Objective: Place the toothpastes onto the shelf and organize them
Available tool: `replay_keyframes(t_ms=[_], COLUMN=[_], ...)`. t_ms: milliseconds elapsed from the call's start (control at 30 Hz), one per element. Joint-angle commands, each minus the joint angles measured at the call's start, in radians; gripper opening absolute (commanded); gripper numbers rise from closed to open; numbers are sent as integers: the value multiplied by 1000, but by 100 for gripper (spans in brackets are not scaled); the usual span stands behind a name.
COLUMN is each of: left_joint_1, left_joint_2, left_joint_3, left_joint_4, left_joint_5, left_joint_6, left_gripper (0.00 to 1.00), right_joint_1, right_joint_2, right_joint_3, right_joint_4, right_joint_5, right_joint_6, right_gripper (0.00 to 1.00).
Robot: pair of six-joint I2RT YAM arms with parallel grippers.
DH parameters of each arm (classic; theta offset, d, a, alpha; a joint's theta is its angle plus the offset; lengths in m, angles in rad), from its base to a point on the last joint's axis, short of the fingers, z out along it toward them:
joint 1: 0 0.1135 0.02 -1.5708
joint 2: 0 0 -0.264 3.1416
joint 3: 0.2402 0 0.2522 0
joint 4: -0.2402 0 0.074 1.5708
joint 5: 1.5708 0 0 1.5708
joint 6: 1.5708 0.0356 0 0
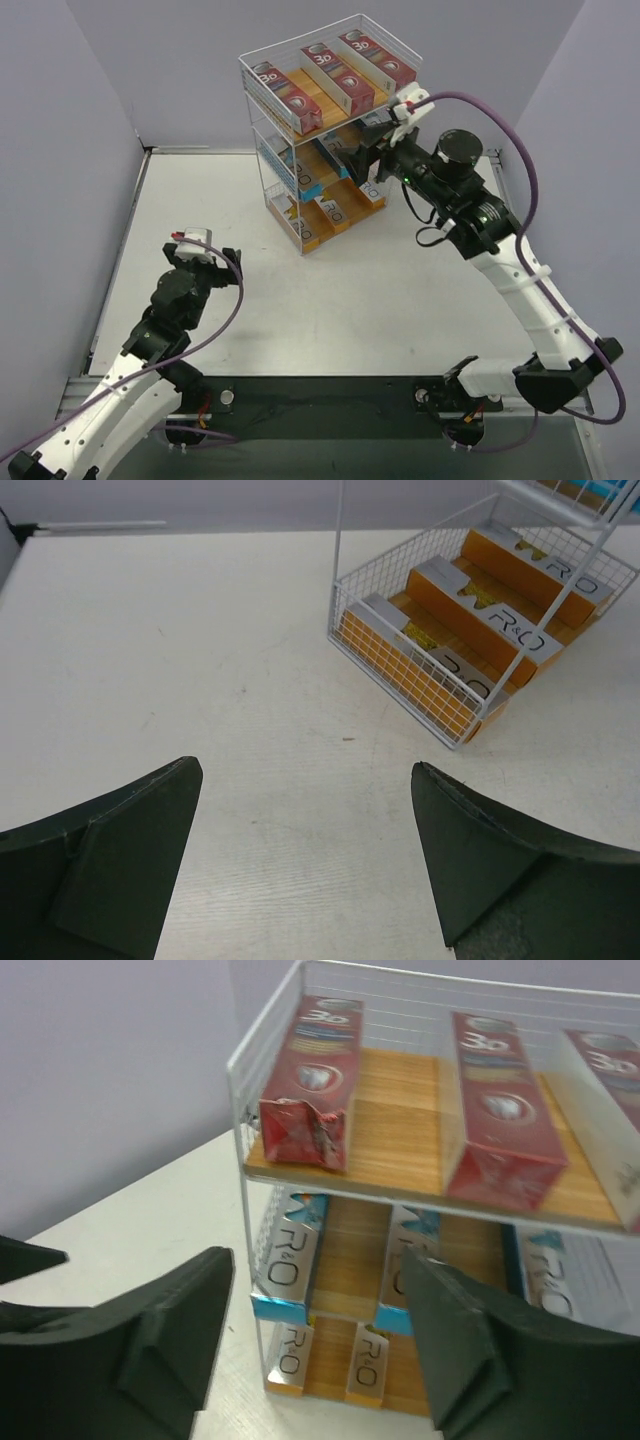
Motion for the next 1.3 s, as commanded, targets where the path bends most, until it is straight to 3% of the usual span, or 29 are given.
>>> replay_keyframes(t_ms=[0,167,400,767,1267], left_joint_1=[4,4,4,4,4], left_joint_2=[-77,-161,-311,-468,-548], left_joint_3=[170,257,273,262,263], left_joint_4=[-135,-210,-195,-302,-442], left_joint_5=[-117,-267,-398,-452,-507], left_joint_6=[90,136,163,64,-54], left_gripper=[97,97,97,97,97], right_joint_1=[-23,-38,-50,-49,-49], right_joint_2=[-179,-371,-701,-1043,-1209], right_joint_3=[-107,-340,-592,-743,-776], right_joint_4=[-49,-107,-238,-520,-609], right_joint_5=[228,616,908,970,945], right_joint_6=[-30,-12,72,236,210], right_gripper=[77,96,100,100,100])
